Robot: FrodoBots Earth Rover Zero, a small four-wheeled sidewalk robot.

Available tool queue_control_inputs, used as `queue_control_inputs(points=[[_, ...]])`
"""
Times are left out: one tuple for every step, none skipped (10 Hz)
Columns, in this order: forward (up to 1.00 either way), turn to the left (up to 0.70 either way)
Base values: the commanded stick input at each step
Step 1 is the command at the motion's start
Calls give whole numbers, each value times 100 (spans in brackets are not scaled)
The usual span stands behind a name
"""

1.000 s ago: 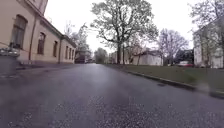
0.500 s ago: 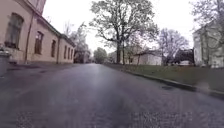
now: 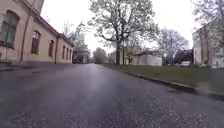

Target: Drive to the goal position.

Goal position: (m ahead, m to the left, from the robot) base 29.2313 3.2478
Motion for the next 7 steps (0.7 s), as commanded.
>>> queue_control_inputs(points=[[100, 0], [100, 0], [100, 0], [100, 0], [100, 0], [100, 0], [100, 0]])
